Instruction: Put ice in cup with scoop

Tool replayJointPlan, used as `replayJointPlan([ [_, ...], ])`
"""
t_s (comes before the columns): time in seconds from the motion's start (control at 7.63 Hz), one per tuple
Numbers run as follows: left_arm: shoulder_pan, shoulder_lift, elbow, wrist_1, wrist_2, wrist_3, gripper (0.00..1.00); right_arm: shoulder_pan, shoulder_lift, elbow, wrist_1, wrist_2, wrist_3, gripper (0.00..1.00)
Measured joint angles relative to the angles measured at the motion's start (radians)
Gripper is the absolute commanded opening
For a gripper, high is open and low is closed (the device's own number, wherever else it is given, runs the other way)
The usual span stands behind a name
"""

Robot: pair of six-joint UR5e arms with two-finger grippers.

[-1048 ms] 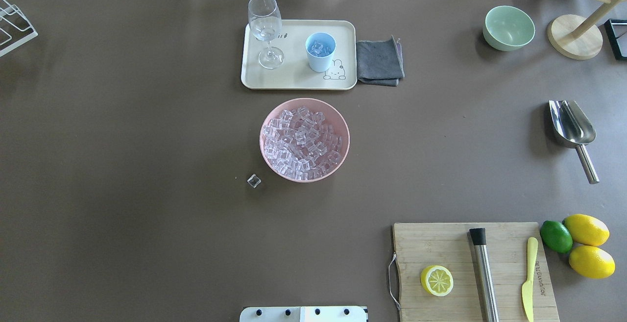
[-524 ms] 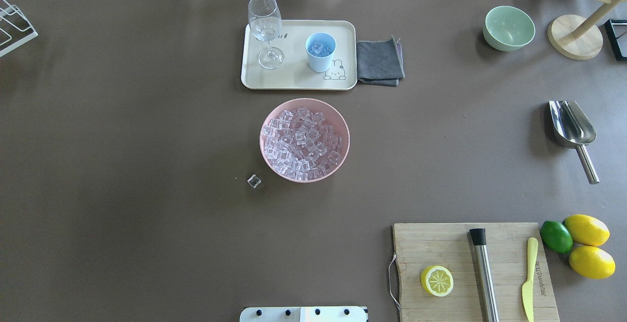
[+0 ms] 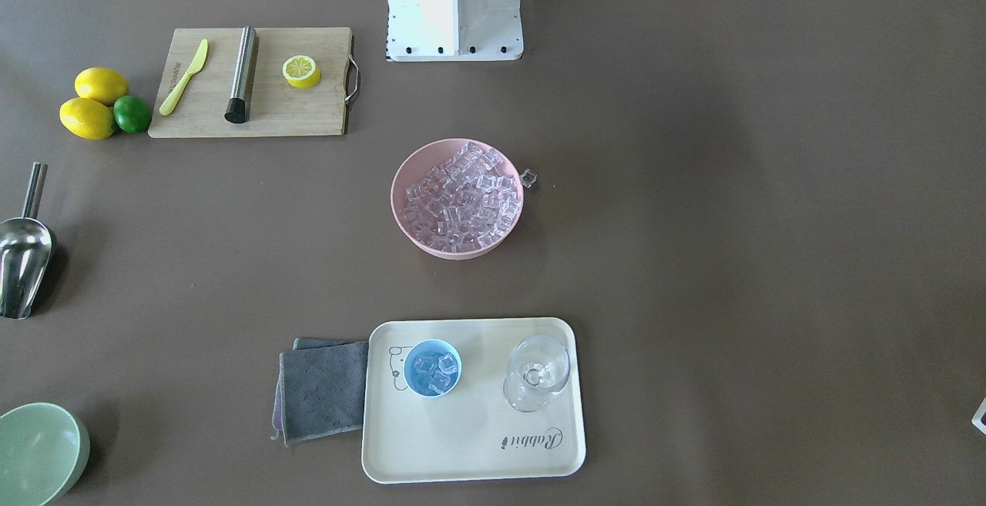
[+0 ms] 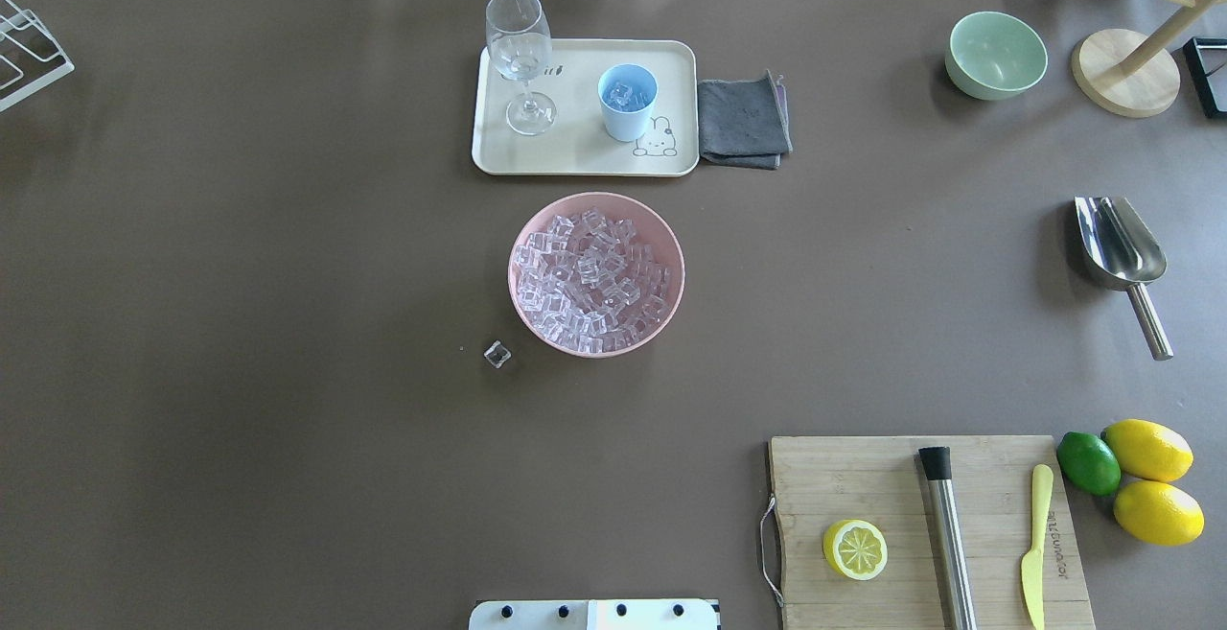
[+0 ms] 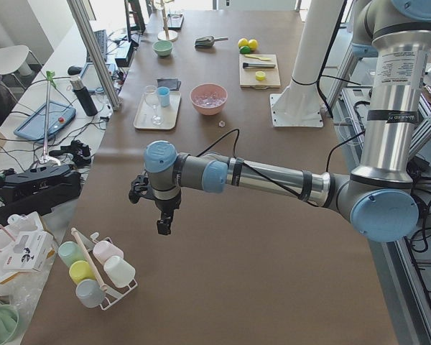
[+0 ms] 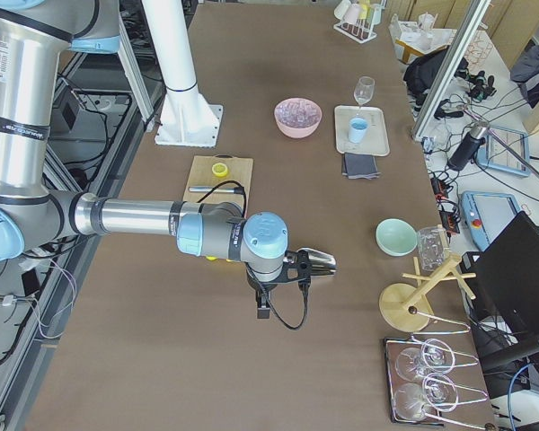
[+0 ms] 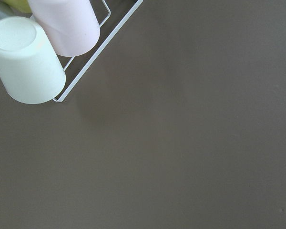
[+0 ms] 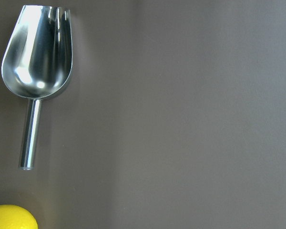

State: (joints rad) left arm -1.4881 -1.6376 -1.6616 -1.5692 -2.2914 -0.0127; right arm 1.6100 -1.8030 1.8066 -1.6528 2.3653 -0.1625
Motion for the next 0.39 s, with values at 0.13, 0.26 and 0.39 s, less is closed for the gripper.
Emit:
replayJointPlan([
  [0.13, 0.0, -0.001, 0.007, -0.001, 0.001, 0.0, 0.99, 0.0, -0.001, 0.0, 0.0, 0.008, 0.0, 1.0],
  [0.26, 0.0, -0.003, 0.011, -0.001, 0.001, 0.0, 0.99, 0.001, -0.002, 0.001, 0.0, 0.012, -0.001, 1.0],
  [0.39, 0.001, -0.003, 0.012, -0.001, 0.001, 0.0, 0.99, 0.001, -0.002, 0.003, -0.001, 0.013, -0.001, 1.0],
])
